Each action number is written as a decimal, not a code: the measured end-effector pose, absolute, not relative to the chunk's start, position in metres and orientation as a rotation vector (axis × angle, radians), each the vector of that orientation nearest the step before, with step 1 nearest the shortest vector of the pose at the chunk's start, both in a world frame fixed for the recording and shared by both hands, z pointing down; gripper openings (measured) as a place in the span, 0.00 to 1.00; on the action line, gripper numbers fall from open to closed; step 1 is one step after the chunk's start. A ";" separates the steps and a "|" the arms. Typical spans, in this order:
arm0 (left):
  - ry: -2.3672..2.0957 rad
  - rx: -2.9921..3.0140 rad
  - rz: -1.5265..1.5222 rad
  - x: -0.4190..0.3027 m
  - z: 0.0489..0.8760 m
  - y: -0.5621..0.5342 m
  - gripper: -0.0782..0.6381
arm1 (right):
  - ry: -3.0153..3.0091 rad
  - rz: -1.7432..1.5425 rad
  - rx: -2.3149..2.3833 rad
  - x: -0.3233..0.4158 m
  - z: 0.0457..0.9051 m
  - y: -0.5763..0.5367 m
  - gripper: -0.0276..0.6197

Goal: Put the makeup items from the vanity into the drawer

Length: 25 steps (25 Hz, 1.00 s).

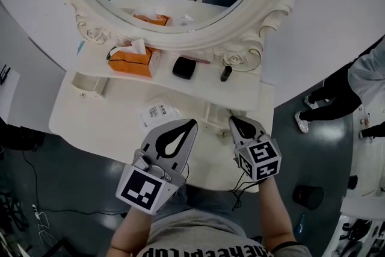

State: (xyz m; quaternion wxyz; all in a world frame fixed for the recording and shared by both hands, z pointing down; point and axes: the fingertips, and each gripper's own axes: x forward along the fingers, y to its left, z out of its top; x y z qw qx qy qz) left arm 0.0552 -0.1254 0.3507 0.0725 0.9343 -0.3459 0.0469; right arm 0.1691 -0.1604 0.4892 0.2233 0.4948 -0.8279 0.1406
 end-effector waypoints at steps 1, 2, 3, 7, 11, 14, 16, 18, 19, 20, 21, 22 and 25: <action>-1.023 2.815 0.142 0.057 0.350 -0.126 0.12 | -2.297 0.402 1.376 0.168 0.485 -0.159 0.06; -1.005 2.824 0.144 0.058 0.349 -0.126 0.12 | -2.307 0.415 1.385 0.166 0.481 -0.158 0.07; -0.985 2.833 0.145 0.060 0.348 -0.127 0.12 | -2.317 0.427 1.395 0.165 0.476 -0.156 0.06; -0.889 2.868 0.144 0.068 0.344 -0.126 0.12 | -2.355 0.451 1.457 0.159 0.457 -0.147 0.06; -0.782 2.910 0.142 0.076 0.338 -0.124 0.12 | -2.370 0.450 1.535 0.154 0.439 -0.136 0.06; -0.709 2.933 0.146 0.080 0.334 -0.120 0.12 | -2.375 0.459 1.604 0.152 0.427 -0.128 0.06; -0.664 2.946 0.148 0.082 0.333 -0.118 0.12 | -2.374 0.458 1.645 0.150 0.420 -0.124 0.06; -0.618 2.960 0.148 0.084 0.332 -0.117 0.12 | -2.373 0.452 1.685 0.149 0.413 -0.120 0.06; -0.596 2.966 0.149 0.085 0.332 -0.116 0.12 | -2.374 0.449 1.706 0.149 0.409 -0.118 0.06; -0.573 2.971 0.151 0.086 0.332 -0.115 0.12 | -2.375 0.444 1.727 0.148 0.405 -0.116 0.06; -0.551 2.976 0.153 0.087 0.331 -0.114 0.12 | -2.376 0.439 1.747 0.147 0.401 -0.114 0.06; -0.530 2.980 0.154 0.088 0.331 -0.113 0.12 | -2.378 0.432 1.766 0.147 0.396 -0.113 0.06; -0.466 2.996 0.152 0.091 0.330 -0.109 0.12 | -2.382 0.408 1.818 0.144 0.383 -0.107 0.06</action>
